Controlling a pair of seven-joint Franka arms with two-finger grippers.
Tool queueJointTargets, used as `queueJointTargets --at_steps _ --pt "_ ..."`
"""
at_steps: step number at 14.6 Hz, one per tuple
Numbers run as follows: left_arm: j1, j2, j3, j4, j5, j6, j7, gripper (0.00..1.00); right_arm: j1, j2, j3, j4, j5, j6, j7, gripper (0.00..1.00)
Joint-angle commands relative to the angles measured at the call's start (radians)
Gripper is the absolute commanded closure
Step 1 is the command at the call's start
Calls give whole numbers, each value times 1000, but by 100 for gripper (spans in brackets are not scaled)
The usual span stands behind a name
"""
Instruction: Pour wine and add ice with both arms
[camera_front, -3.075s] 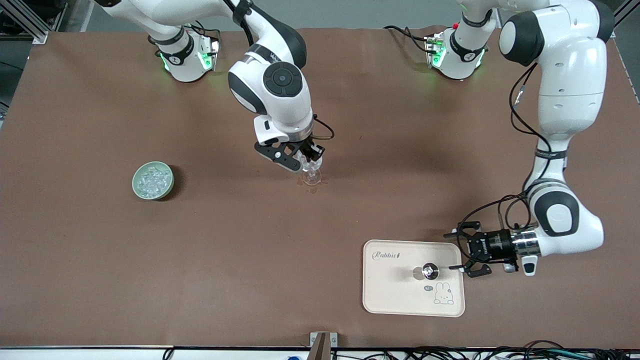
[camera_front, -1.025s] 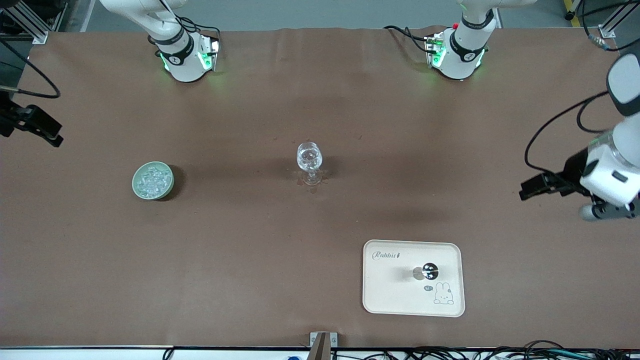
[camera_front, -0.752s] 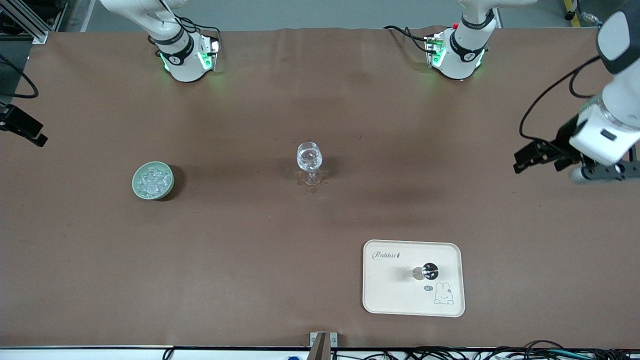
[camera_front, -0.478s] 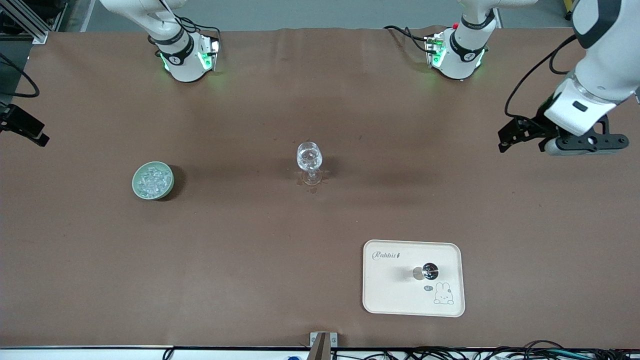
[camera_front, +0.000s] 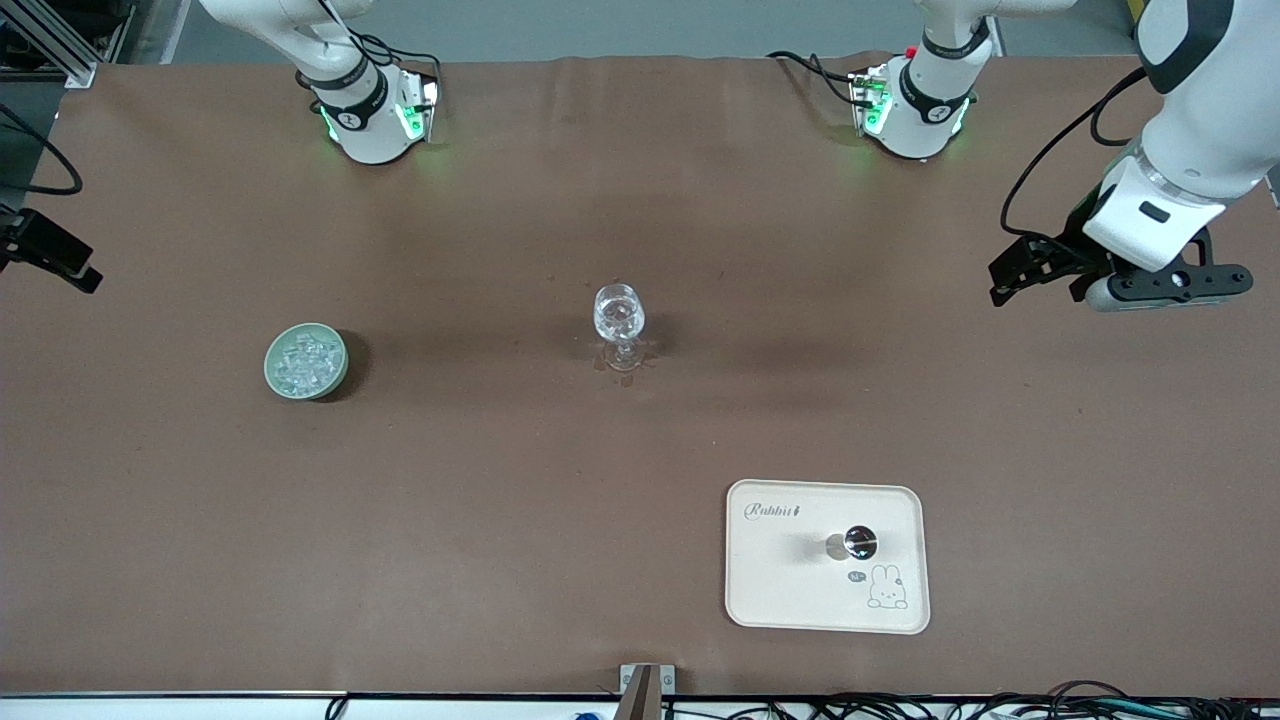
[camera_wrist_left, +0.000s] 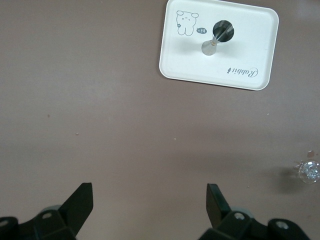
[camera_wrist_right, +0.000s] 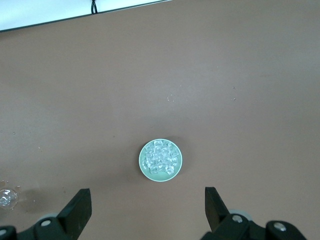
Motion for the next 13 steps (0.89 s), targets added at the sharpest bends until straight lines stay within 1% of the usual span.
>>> queueJointTargets --at_steps 1,4,6,7,10,13 --pt "-1 14 4 58 47 -42 38 0 -29 -19 25 -25 24 4 -13 0" --pt "-2 26 7 113 47 -86 58 0 -24 -19 25 -26 24 2 -13 0" --pt "-8 50 5 185 42 -184 61 0 -24 -19 25 -26 24 2 -13 0" --pt "-8 57 10 204 36 -199 63 0 -24 -19 25 -26 24 2 -13 0" --pt "-25 57 53 204 31 -200 67 0 -24 -19 25 -26 24 2 -13 0" --pt "-15 57 53 198 30 -209 67 0 -24 -19 25 -26 24 2 -13 0"
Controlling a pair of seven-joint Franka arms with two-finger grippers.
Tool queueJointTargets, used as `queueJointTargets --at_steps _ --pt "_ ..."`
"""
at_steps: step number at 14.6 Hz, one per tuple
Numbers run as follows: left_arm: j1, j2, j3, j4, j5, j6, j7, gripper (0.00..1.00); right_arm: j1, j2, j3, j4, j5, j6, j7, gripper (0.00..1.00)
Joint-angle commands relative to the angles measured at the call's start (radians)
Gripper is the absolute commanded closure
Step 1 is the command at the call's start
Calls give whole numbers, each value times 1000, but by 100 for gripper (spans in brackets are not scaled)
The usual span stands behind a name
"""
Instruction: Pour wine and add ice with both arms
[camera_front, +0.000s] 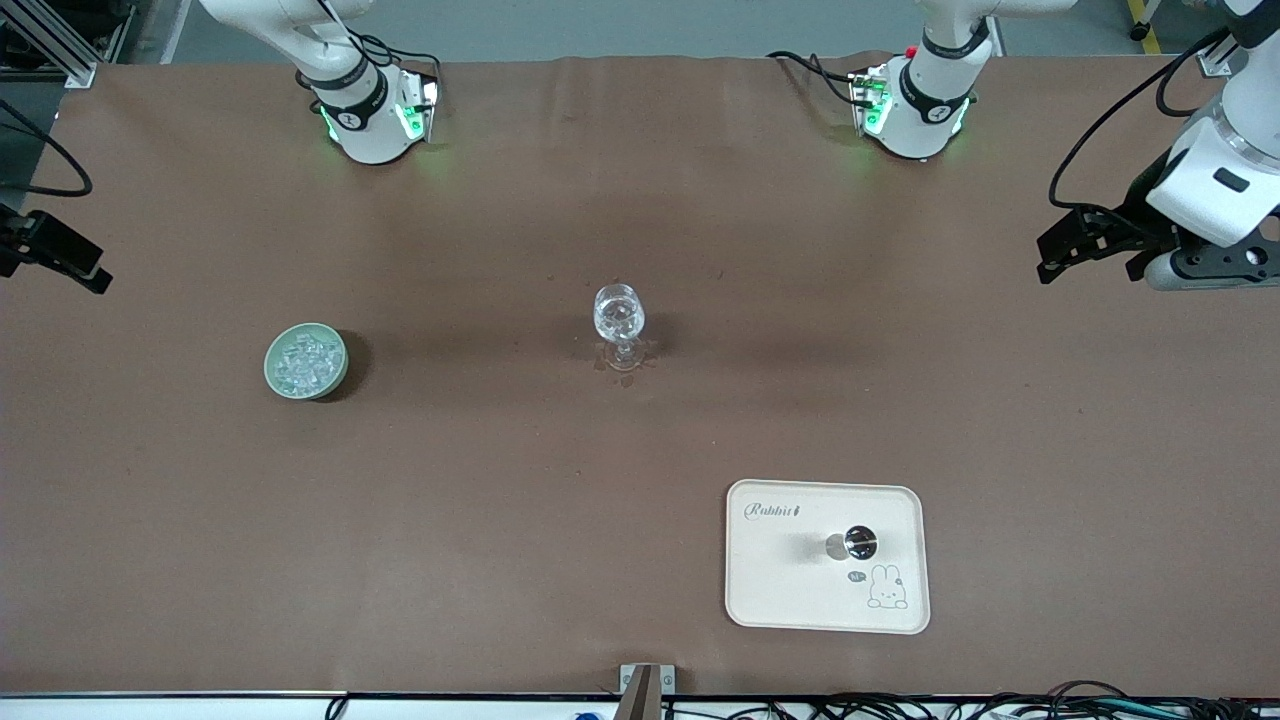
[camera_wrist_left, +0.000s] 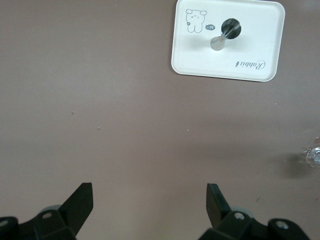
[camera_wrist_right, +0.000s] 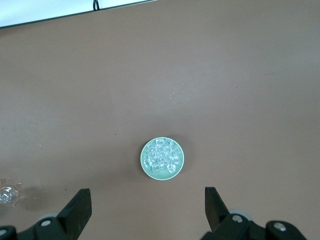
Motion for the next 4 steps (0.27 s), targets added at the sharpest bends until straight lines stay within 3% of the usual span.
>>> queueJointTargets --at_steps 1,4 --pt "-4 11 8 25 3 -42 14 0 -18 -19 14 -20 21 2 -11 0" --pt "-4 15 6 28 3 -49 14 0 -18 -19 14 -20 21 2 -11 0"
